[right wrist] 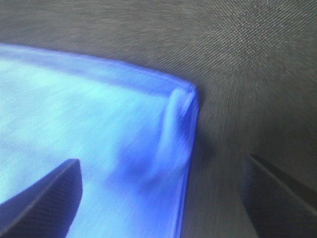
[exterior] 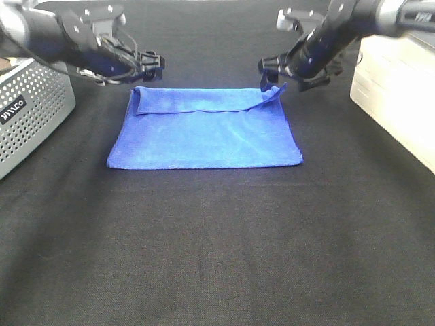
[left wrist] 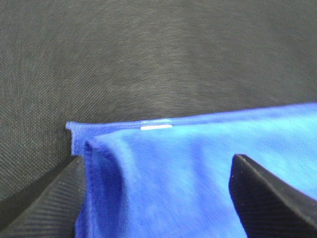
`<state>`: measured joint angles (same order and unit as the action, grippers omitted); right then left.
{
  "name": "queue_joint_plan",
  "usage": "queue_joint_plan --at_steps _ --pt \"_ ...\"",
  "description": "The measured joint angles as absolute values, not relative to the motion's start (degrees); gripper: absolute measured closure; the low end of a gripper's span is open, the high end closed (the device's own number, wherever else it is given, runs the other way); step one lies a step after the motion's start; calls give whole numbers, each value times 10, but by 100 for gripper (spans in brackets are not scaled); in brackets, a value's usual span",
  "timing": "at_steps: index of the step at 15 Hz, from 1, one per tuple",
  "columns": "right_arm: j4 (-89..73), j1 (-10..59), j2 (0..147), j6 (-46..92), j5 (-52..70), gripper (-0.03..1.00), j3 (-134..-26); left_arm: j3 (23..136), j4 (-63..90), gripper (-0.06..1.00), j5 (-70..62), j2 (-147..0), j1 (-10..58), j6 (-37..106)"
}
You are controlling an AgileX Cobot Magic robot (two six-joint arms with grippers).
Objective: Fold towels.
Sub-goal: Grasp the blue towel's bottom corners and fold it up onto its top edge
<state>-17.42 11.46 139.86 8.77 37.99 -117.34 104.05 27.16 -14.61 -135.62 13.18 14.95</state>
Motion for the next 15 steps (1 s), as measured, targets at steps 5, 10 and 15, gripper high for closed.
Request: queue_joint_plan --at_steps 5,10,15 --pt "-173 115 1361 77 535 15 -1173 1040 258 21 -379 -1314 110 102" --pt "-173 115 1324 57 654 15 -1173 1028 257 21 -536 -1288 96 17" --pt "-173 115 1306 54 689 15 -1140 898 257 21 -482 -1197 87 4"
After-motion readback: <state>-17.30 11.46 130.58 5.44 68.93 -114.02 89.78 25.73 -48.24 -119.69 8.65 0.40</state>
